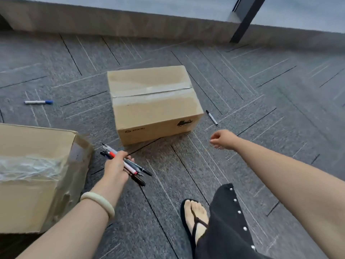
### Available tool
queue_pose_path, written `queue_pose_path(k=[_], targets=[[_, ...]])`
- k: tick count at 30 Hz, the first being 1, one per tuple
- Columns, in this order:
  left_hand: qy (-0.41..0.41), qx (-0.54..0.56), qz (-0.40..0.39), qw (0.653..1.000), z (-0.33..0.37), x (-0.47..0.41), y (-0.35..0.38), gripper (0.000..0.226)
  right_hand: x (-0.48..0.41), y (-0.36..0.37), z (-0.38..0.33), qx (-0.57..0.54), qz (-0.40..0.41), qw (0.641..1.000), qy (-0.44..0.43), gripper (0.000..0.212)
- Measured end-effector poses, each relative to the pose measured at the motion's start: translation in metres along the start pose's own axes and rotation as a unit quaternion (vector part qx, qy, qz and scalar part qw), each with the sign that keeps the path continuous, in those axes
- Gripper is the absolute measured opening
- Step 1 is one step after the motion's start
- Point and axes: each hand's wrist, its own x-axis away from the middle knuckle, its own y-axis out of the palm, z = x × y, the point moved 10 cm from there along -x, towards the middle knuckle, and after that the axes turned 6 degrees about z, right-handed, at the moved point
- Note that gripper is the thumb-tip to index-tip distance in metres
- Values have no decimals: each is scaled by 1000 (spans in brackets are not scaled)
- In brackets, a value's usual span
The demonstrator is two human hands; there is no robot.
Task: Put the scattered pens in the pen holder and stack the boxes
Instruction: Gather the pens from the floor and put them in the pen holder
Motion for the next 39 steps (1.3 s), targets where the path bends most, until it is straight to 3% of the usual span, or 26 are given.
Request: queue_pose_path(k=[7, 13, 17, 21, 25, 29, 34, 39], targets=[[55, -25, 94, 994, 32, -38, -20, 6, -101, -17, 25, 35, 112, 992, 42, 41], [112, -61, 102, 987, 55, -62, -24, 18, -152, -9, 30, 44, 101, 994, 23, 55], [123, -66, 102, 985, 60, -69, -16, 20, -176, 3, 37, 36, 116, 992, 43, 47], [132, -68, 90, 985, 65, -73, -4, 15, -180, -1, 38, 95, 218, 970, 59, 30], [136, -59, 87, 985, 65, -75, 2, 15, -174, 5, 30, 125, 238, 962, 53, 31], [133, -65, 76, 986, 60, -67, 0, 8, -154, 17, 44, 16, 211, 974, 85, 23], [123, -74, 42, 989, 48, -49, -4, 12, -86, 62, 57, -71, 102, 986, 115, 34], [107, -52, -11, 993, 37, -38, -10, 12, -3, 113, -41, -96, -57, 993, -40, 24]])
